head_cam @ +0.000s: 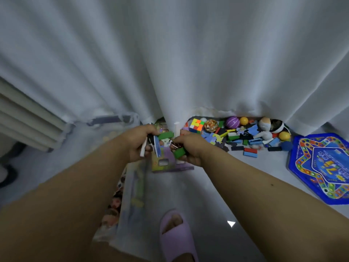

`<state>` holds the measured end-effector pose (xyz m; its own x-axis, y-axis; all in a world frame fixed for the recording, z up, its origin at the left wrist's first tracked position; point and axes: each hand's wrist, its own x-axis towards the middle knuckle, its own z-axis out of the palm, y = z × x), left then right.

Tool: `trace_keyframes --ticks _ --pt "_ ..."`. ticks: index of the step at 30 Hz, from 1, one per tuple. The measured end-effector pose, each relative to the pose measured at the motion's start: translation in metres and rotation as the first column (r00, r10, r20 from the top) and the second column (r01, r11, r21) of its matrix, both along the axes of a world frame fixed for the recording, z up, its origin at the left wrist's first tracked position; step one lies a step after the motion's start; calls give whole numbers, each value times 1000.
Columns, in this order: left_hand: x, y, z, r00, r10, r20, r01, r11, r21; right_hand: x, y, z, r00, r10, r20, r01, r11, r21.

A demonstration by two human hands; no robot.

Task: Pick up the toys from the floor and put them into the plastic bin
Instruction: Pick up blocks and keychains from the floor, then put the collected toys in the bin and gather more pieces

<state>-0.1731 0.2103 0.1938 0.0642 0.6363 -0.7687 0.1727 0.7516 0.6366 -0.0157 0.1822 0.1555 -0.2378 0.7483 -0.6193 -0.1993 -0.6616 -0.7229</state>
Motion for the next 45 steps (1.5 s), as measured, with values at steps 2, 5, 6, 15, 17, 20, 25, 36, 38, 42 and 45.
trace_keyframes --ticks 2,5,6,15,17,20,25,36,38,42,45 --pt "-36 -4 22 998 4 -67 -4 1000 -9 -37 -2 10 998 62 7 -62 998 9" --pt "-92 -14 44 979 45 -196 -49 999 -14 -91 -7 26 983 170 64 -171 985 10" --pt "-107 -19 47 969 56 -239 -62 998 -18 -106 -9 32 976 201 85 -203 979 9" --pt "-160 -49 53 929 347 -130 -359 930 -82 -169 -28 41 949 315 -28 -316 946 -76" --pt "-161 -51 57 926 362 -110 -372 924 -84 -169 -30 43 946 320 -45 -323 944 -64" --pt "-158 -53 56 939 328 -106 -337 938 -76 -163 -31 49 961 275 -21 -276 960 -43" --pt "-140 -46 57 964 234 -123 -235 972 10 -136 -28 52 979 198 53 -198 980 -2" --pt "-44 -26 88 985 145 -93 -126 973 191 -26 -24 75 988 -30 153 22 998 53" --pt "-24 -28 96 988 134 -73 -116 971 210 -4 -26 79 984 -90 152 81 995 64" --pt "9 -32 109 992 116 -45 -102 963 251 34 -29 85 970 -180 165 171 983 70" --pt "34 -37 114 994 104 -23 -94 956 277 60 -36 88 953 -229 197 220 973 67"
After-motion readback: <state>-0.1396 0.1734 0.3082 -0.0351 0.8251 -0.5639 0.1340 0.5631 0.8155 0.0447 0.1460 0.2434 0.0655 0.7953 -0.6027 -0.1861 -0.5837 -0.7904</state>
